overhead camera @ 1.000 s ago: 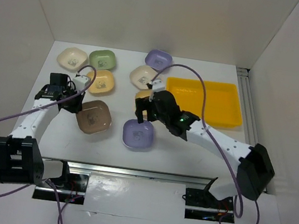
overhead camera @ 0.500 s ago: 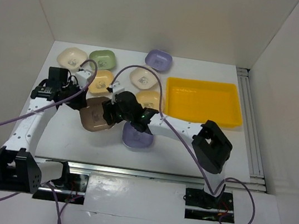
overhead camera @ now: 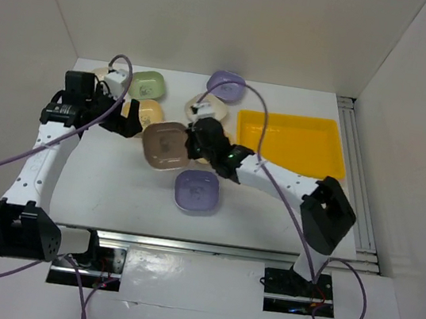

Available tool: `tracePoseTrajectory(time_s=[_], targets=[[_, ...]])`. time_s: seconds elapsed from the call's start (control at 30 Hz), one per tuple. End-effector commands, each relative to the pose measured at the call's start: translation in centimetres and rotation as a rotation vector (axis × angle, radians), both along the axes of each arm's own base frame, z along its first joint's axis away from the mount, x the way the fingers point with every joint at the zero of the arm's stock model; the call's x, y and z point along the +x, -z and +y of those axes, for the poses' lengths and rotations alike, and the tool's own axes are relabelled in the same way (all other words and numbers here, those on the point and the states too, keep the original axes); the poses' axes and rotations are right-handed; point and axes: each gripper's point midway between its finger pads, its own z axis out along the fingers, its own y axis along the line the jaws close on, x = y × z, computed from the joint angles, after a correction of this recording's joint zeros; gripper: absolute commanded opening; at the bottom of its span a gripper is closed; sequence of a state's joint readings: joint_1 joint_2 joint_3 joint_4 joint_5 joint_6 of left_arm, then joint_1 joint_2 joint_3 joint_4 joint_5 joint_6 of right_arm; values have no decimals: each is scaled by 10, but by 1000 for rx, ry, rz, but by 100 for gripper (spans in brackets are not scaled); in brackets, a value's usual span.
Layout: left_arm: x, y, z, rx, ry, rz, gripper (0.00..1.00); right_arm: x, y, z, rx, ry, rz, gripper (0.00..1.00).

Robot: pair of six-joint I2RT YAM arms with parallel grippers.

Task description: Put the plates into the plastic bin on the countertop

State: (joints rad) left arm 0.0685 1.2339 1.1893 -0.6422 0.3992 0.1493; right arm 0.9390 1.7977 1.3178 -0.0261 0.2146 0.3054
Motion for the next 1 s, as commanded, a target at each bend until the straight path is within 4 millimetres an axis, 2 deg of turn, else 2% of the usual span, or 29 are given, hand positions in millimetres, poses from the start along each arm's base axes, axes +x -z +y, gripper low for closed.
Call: tracePoseTrajectory(time_s=[0.0,0.03,0.07,0.1,0.13,0.17,0.2,0.23,0.3,0.33,0.37,0.4,0.43,0.53,0.57,0.63,0.67,0.73,0.77,0.83,0.87,0.9,0.93,0.97], targets=[[23,-21,-23,-128,36,-31,100,50,-59,-92,81,268,-62,0],[27,-20,-25,-139,48,-28,100,55,-64,-107,89,297,-70,0],[29,-18,-34,-154,80,-14,100,58,-60,-127,70,332,-57,0],[31,-4,-44,-165,109,32,100,62,-73,-143,75,356,-80,0],[32,2,-51,-172,137,49,100,74,-71,-171,52,405,-79,0],[27,11,-62,-202,180,83,100,76,-61,-188,6,421,-54,0],[22,18,-77,-210,240,105,100,81,-65,-203,-25,435,-67,0],[24,30,-87,-207,282,126,100,92,-67,-227,-42,478,-69,0],[17,48,-112,-171,356,159,100,98,-65,-248,-66,485,-52,0],[15,56,-120,-148,380,172,100,109,-58,-268,-88,517,-42,0],[17,67,-127,-127,391,189,100,113,-50,-279,-96,535,-18,0],[19,74,-132,-99,393,192,100,119,-51,-282,-92,520,-16,0],[15,79,-145,-88,425,200,100,126,-35,-299,-116,544,23,0],[12,97,-166,-68,466,241,100,138,-17,-315,-138,550,93,0],[10,104,-170,-62,463,263,100,142,3,-324,-161,549,134,0],[11,118,-178,-29,471,275,100,154,20,-332,-163,546,170,0],[10,119,-179,-19,463,277,100,158,26,-333,-168,529,180,0],[12,130,-177,22,445,284,100,168,32,-334,-176,518,191,0],[9,139,-178,38,437,299,100,171,46,-332,-193,494,213,2],[8,147,-172,66,416,307,99,176,49,-327,-183,476,225,9],[9,150,-170,68,399,306,97,175,55,-325,-178,462,238,19],[9,153,-169,75,394,305,97,177,53,-323,-169,455,231,52],[10,156,-165,92,380,303,96,178,55,-322,-166,456,223,65],[8,160,-165,93,380,305,96,178,47,-322,-148,464,202,77]])
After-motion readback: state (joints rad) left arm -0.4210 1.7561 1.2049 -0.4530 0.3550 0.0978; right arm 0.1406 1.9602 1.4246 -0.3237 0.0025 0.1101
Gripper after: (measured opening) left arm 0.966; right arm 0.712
